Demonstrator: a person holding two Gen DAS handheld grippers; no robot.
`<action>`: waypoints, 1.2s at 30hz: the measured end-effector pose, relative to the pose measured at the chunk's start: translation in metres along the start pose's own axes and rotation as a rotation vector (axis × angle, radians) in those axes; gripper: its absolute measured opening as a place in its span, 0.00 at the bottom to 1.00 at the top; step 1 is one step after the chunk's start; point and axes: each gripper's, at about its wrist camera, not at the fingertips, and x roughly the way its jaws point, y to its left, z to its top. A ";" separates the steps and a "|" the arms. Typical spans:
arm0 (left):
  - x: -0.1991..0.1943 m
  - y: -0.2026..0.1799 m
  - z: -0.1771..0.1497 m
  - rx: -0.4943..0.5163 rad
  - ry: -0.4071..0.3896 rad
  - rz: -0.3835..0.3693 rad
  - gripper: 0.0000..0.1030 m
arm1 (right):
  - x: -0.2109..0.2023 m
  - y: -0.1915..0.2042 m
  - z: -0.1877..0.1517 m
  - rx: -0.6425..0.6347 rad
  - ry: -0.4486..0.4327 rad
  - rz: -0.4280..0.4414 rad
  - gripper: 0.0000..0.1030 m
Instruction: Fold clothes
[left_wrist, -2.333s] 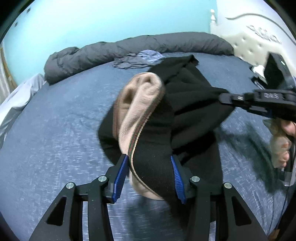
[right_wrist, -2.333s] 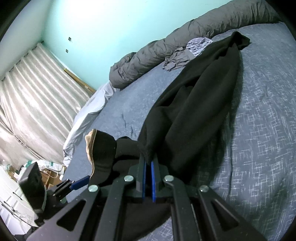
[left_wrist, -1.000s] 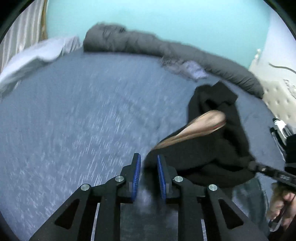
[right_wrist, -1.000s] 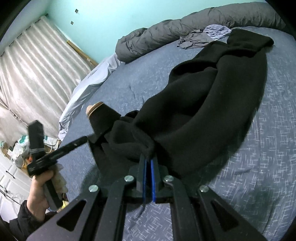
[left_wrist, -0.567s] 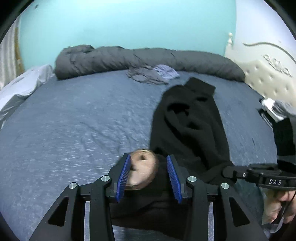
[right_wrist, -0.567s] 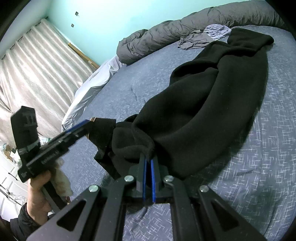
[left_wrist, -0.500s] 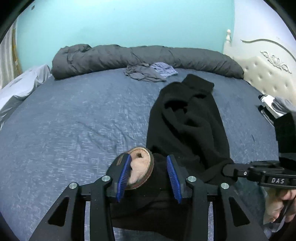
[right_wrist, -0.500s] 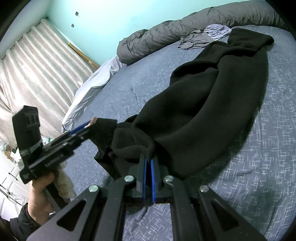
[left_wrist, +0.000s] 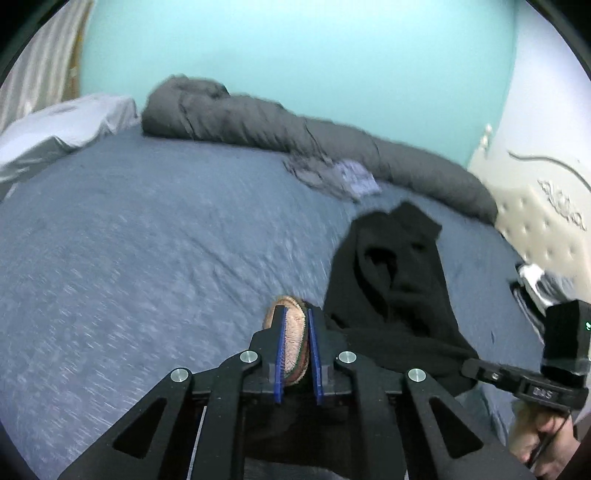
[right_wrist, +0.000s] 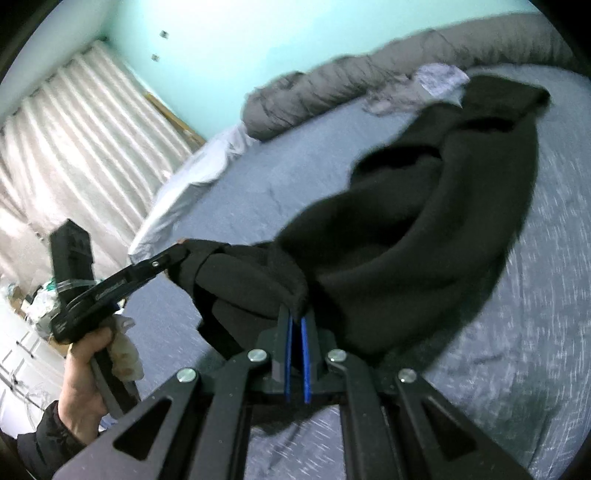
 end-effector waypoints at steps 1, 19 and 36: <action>-0.005 0.001 0.004 0.002 -0.020 0.000 0.12 | -0.004 0.006 0.002 -0.012 -0.016 0.013 0.04; 0.030 0.040 -0.015 -0.075 0.084 0.049 0.12 | -0.001 -0.094 0.035 0.222 -0.007 -0.227 0.63; 0.027 0.045 -0.015 -0.074 0.076 0.013 0.11 | 0.113 -0.137 0.102 0.237 0.229 -0.453 0.29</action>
